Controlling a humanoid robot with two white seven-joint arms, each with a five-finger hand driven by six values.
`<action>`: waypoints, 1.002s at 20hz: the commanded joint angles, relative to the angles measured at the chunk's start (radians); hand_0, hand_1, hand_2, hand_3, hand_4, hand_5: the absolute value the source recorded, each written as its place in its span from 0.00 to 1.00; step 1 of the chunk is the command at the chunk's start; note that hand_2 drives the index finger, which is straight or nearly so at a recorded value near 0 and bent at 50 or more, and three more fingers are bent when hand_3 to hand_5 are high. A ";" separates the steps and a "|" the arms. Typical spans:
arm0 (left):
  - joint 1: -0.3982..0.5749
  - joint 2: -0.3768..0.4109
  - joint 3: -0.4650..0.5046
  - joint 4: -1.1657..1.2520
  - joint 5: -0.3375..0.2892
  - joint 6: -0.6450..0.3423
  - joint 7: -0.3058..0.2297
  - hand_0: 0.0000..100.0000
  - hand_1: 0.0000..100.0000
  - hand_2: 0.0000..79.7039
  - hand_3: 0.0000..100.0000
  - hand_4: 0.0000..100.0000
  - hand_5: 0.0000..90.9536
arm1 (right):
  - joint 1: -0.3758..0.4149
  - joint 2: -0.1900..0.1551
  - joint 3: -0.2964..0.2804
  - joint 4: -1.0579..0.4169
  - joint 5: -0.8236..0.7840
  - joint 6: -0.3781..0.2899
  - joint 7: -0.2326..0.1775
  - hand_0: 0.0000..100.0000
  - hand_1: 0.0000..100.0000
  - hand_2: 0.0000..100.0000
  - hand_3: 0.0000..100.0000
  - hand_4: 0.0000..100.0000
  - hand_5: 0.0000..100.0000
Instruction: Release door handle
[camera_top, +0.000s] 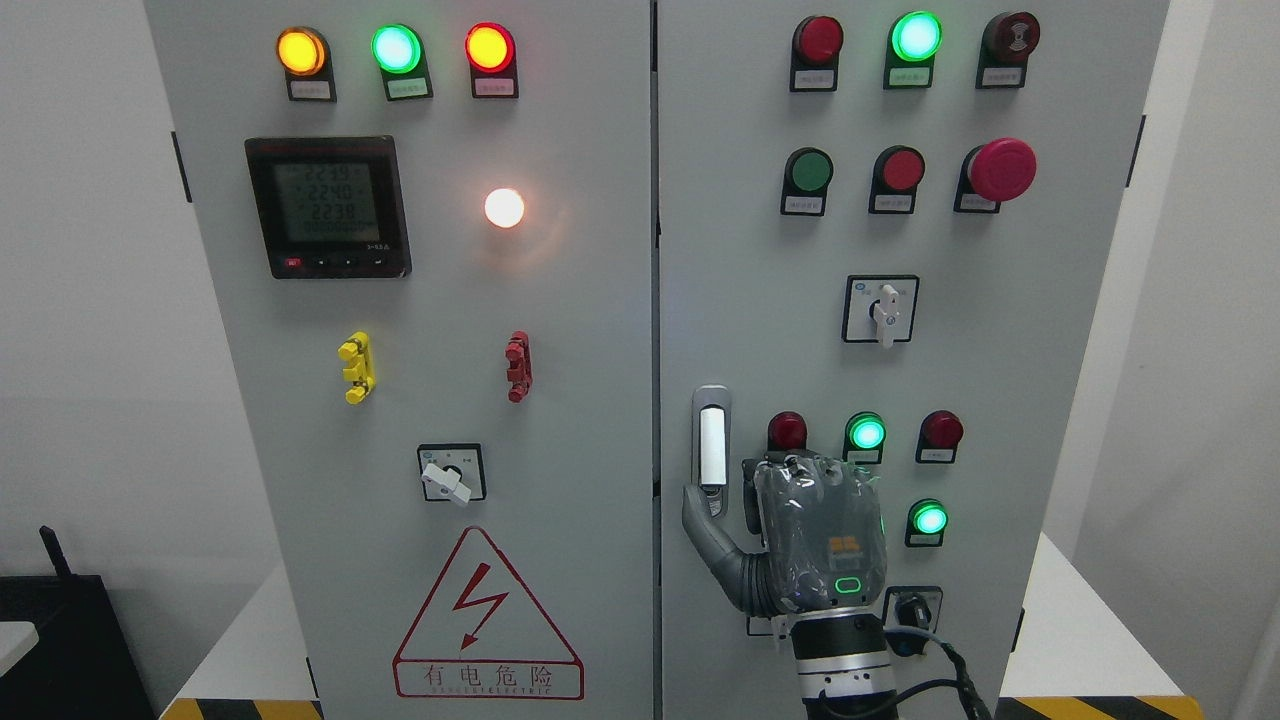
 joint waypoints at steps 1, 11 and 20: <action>0.000 0.000 0.011 0.017 0.000 0.000 0.001 0.12 0.39 0.00 0.00 0.00 0.00 | -0.002 0.000 -0.005 0.003 -0.004 0.001 0.000 0.38 0.18 0.97 1.00 0.94 0.98; 0.000 0.000 0.011 0.017 0.000 0.000 0.001 0.12 0.39 0.00 0.00 0.00 0.00 | -0.001 0.000 -0.012 0.001 -0.007 0.001 -0.001 0.39 0.18 0.97 1.00 0.94 0.98; 0.000 0.000 0.011 0.017 0.000 0.000 0.001 0.12 0.39 0.00 0.00 0.00 0.00 | 0.001 0.002 -0.020 -0.002 -0.009 0.001 -0.003 0.40 0.17 0.97 1.00 0.94 0.98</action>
